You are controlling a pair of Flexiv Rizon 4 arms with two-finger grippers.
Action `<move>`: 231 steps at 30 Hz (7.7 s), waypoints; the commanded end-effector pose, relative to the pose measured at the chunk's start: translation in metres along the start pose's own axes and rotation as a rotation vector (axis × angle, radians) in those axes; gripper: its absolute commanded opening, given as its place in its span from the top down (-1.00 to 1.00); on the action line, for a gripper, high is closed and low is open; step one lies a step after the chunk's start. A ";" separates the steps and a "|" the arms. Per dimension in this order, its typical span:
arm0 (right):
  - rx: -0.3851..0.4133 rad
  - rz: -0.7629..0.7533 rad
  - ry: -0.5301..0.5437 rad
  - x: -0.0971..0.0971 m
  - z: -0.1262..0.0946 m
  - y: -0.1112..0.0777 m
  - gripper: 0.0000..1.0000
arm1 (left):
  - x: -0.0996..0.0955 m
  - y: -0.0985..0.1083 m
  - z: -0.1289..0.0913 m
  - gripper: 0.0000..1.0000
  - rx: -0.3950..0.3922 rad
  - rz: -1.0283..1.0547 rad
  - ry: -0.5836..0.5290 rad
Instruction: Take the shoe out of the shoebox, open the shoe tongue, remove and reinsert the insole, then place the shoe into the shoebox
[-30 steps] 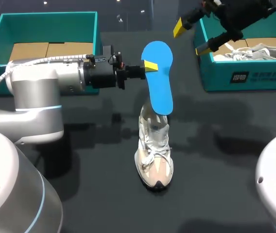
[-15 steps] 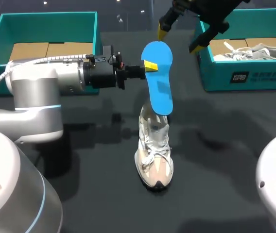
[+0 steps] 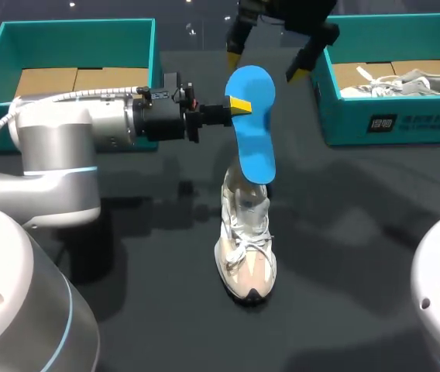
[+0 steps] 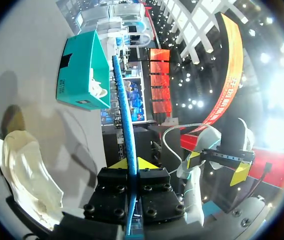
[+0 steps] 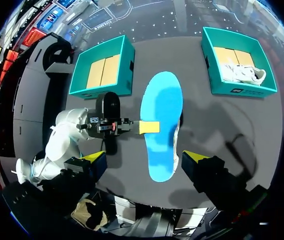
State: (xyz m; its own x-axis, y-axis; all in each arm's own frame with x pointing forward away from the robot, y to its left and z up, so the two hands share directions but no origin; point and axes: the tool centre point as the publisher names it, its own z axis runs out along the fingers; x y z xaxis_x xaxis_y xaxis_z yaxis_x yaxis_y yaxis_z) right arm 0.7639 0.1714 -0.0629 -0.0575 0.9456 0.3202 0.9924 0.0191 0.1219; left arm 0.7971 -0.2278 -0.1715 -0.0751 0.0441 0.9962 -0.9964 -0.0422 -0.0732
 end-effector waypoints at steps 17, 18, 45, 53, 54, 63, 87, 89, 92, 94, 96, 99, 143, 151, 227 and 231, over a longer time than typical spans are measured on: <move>0.042 0.013 -0.261 0.033 0.013 0.004 -1.00 | -0.001 0.000 0.001 1.00 0.001 0.000 0.001; 0.052 0.009 -0.266 0.034 0.014 0.005 -1.00 | -0.001 0.000 0.001 1.00 0.001 0.000 0.001; 0.041 0.090 -0.173 0.015 0.016 0.011 -1.00 | -0.001 0.000 0.001 1.00 0.001 0.000 0.001; 0.009 0.136 0.009 -0.011 0.005 0.008 -1.00 | -0.001 0.000 0.001 1.00 0.001 0.000 0.001; 0.002 0.138 0.038 -0.014 0.004 0.007 -1.00 | -0.001 0.000 0.001 1.00 0.001 0.000 0.001; 0.007 0.162 0.290 -0.037 0.000 0.005 -1.00 | -0.001 0.000 0.001 1.00 0.001 0.000 0.001; -0.004 0.191 0.860 -0.073 0.024 0.005 -1.00 | -0.001 0.000 0.001 1.00 0.001 0.000 0.001; -0.004 0.201 0.888 -0.076 0.028 0.003 -1.00 | -0.001 0.000 0.001 1.00 0.001 0.000 0.001; -0.008 0.190 0.933 -0.077 0.034 0.002 -1.00 | -0.001 0.000 0.001 1.00 0.001 0.000 0.001; -0.018 0.172 0.972 -0.077 0.037 0.001 -1.00 | -0.001 0.000 0.001 1.00 0.001 0.000 0.001; -0.021 0.170 0.987 -0.078 0.039 0.001 -1.00 | -0.001 0.000 0.001 1.00 0.001 0.000 0.001; -0.025 0.161 1.005 -0.078 0.042 0.001 -1.00 | -0.001 0.000 0.001 1.00 0.001 0.000 0.001; -0.044 0.119 1.056 -0.080 0.047 -0.001 -1.00 | 0.038 -0.015 -0.037 1.00 0.034 0.777 0.046; -0.044 0.119 1.056 -0.080 0.047 -0.001 -1.00 | 0.052 -0.014 -0.040 1.00 -0.038 0.971 0.041; -0.044 0.119 1.056 -0.080 0.047 -0.001 -1.00 | 0.043 -0.002 -0.040 1.00 -0.344 2.717 -0.005; -0.031 0.109 1.070 -0.074 0.046 0.000 -1.00 | 0.034 -0.008 -0.029 1.00 -0.309 2.881 -0.033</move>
State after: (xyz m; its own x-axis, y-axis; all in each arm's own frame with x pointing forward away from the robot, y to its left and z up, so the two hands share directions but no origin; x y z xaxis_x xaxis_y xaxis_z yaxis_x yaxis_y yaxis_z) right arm 0.7707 0.1122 -0.1307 -0.0465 0.1704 0.9843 0.9953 -0.0761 0.0602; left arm 0.7989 -0.1840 -0.1271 -0.2529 0.1961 -0.9474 0.9671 0.0804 -0.2415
